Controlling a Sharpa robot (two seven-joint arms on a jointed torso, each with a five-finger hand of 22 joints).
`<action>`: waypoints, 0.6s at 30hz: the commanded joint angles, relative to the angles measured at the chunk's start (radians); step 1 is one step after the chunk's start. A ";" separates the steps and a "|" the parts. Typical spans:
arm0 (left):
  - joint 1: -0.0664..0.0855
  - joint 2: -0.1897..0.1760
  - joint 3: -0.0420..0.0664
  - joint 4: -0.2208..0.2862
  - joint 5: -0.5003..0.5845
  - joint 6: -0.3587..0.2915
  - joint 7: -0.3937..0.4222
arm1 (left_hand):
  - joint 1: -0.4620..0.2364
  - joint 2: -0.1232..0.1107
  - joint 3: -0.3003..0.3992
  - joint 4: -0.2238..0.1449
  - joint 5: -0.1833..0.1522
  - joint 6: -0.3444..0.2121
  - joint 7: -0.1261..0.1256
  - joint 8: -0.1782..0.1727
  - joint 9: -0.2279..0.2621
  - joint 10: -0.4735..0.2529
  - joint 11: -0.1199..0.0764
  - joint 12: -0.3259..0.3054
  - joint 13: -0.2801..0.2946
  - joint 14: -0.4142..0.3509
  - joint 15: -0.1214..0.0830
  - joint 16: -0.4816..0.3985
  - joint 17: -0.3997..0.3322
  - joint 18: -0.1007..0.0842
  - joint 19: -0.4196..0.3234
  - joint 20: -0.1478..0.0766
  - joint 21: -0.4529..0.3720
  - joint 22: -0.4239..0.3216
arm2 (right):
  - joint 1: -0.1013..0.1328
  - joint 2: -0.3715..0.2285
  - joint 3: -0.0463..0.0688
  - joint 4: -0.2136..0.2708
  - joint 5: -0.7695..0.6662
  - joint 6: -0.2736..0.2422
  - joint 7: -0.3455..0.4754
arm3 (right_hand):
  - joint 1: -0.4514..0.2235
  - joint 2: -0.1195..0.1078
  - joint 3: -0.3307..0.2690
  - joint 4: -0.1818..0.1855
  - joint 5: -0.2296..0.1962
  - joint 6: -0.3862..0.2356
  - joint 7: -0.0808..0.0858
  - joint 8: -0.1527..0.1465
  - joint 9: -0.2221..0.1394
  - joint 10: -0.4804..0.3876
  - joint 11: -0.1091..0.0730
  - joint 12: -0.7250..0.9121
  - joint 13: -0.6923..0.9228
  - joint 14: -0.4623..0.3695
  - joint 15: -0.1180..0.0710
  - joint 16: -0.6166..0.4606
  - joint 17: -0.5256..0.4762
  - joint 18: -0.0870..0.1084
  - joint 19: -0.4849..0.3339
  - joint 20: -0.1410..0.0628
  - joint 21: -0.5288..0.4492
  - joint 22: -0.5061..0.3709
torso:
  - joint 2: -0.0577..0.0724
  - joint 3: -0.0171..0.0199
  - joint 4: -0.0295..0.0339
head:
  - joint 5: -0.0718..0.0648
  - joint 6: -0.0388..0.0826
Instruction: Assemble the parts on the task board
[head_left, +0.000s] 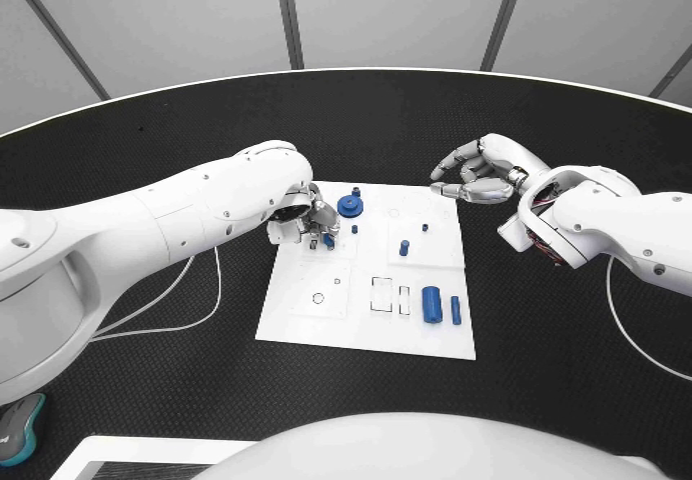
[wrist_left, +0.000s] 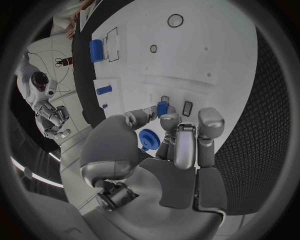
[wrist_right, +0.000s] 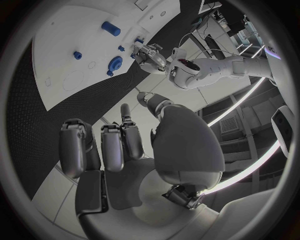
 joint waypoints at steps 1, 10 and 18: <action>0.000 0.001 0.000 0.000 -0.004 -0.007 -0.008 | 0.024 0.031 0.008 -0.005 0.003 -0.030 -0.032 -0.003 -0.010 -0.019 -0.013 0.000 0.001 0.064 0.005 -0.003 0.124 0.002 -0.003 0.003 -0.004 -0.001 | 0.000 0.000 0.000 0.000 0.000 0.000 0.000 | 0.000 -0.001 0.005 0.002 0.003 -0.008 0.000 0.005 -0.001 0.001 -0.006 0.000 0.121 0.074 -0.008 -0.006 0.135 0.010 0.029 -0.008 -0.005 0.125 | 0.000 0.0004 -0.0001 | 0.000 0.001; 0.000 0.004 0.000 0.001 -0.030 -0.012 -0.007 | 0.025 0.030 0.008 -0.006 0.003 -0.031 -0.032 -0.003 -0.009 -0.019 -0.013 0.002 0.003 0.065 0.005 -0.003 0.125 0.002 -0.003 0.003 -0.004 0.000 | 0.000 0.001 0.000 0.000 0.000 0.003 0.000 | 0.000 0.000 0.007 0.003 0.008 -0.009 0.000 0.006 -0.001 0.001 -0.006 0.000 0.121 0.074 -0.008 -0.006 0.136 0.010 0.029 -0.008 -0.005 0.125 | 0.000 0.0006 -0.0003 | 0.000 0.002; 0.000 0.006 0.000 0.001 -0.036 -0.007 -0.005 | 0.028 0.027 0.009 -0.011 0.003 -0.030 -0.032 0.001 -0.007 -0.017 -0.012 0.006 0.007 0.065 0.006 -0.003 0.125 0.001 -0.002 0.004 -0.002 0.003 | 0.000 0.002 0.000 -0.001 0.000 0.006 0.000 | 0.000 0.000 0.007 0.003 0.008 -0.009 0.000 0.006 -0.001 0.001 -0.006 0.000 0.121 0.074 -0.008 -0.006 0.136 0.010 0.029 -0.008 -0.005 0.125 | 0.000 -0.0001 0.0002 | -0.001 0.002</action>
